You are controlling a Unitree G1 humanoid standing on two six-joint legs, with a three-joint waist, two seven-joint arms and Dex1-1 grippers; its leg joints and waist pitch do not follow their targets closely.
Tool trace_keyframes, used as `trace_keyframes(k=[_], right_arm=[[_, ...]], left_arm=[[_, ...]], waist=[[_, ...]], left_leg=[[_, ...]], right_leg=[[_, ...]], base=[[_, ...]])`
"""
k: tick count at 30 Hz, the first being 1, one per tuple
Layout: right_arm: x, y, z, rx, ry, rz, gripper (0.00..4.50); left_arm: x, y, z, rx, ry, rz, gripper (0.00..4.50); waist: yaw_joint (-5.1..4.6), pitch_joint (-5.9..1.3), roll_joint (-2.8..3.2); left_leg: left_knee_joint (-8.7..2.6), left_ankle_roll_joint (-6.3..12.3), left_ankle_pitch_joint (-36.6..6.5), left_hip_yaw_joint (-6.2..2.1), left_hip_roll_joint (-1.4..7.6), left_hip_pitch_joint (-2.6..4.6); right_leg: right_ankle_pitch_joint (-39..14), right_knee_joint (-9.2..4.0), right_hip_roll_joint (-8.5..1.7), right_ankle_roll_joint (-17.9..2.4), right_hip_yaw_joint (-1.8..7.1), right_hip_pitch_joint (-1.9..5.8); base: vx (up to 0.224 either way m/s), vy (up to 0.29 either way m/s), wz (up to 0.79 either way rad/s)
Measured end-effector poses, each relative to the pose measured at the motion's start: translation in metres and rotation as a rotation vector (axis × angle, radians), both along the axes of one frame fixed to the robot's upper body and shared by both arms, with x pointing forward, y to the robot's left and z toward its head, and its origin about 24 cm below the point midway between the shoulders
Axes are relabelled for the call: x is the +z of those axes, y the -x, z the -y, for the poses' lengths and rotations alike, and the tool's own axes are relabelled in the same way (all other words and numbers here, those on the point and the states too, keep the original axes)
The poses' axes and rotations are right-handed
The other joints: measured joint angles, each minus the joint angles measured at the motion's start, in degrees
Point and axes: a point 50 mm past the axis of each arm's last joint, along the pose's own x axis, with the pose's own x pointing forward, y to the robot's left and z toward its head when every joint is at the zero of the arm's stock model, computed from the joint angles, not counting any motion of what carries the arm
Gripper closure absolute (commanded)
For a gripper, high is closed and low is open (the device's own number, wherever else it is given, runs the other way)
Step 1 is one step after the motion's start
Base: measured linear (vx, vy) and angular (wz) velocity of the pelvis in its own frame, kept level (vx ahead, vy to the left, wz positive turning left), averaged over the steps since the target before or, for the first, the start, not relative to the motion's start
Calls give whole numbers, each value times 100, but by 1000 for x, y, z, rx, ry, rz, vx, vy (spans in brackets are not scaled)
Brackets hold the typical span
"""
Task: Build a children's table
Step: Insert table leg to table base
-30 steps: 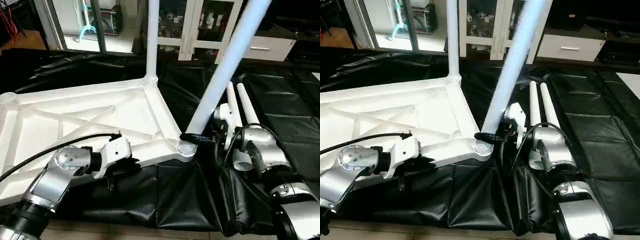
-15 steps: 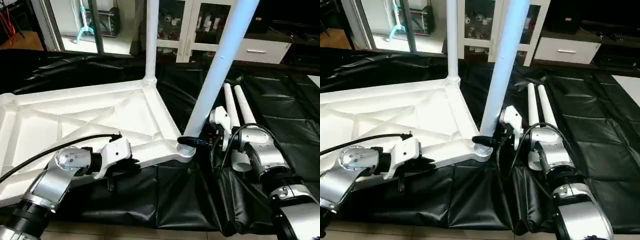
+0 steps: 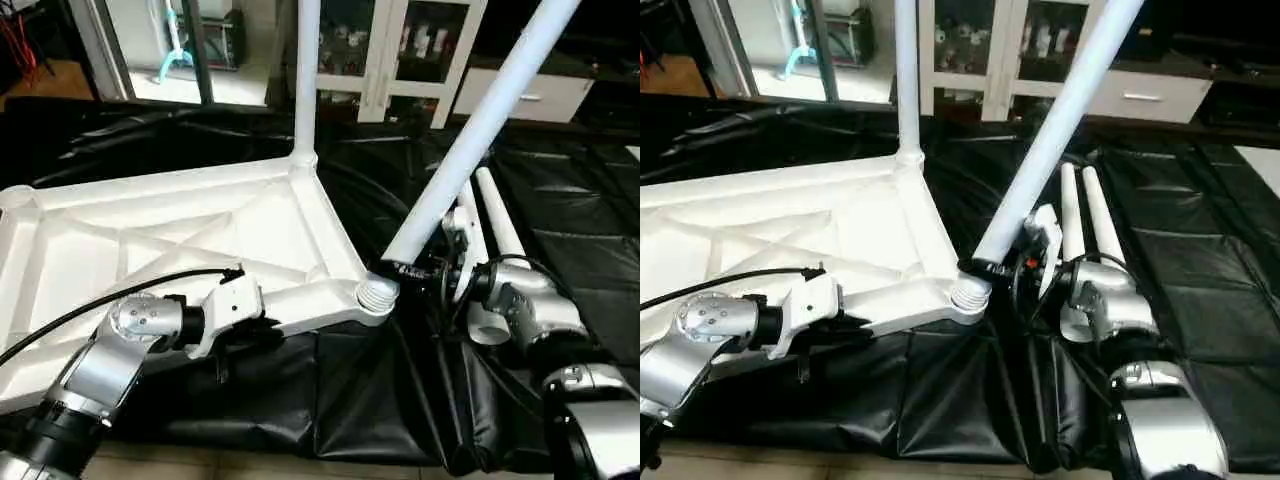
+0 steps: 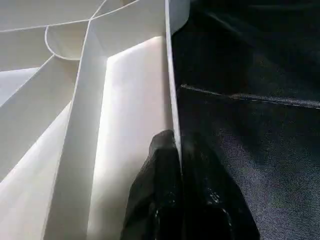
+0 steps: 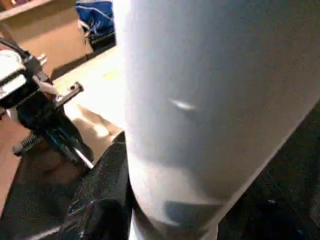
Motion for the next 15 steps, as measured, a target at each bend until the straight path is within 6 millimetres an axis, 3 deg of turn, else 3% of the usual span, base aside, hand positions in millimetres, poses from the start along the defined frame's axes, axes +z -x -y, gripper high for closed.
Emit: trace_keyframes(k=[15], right_arm=[[9, 0, -11, 124, 176, 199, 264]], left_arm=[[-1, 0, -1, 1, -9, -6, 450]], waist=[[-22, 3, -5]], left_leg=[[-11, -1, 0, 0, -2, 8]], right_leg=[[-23, -25, 0, 38, 2, -22]], base=[[0, 0, 0]])
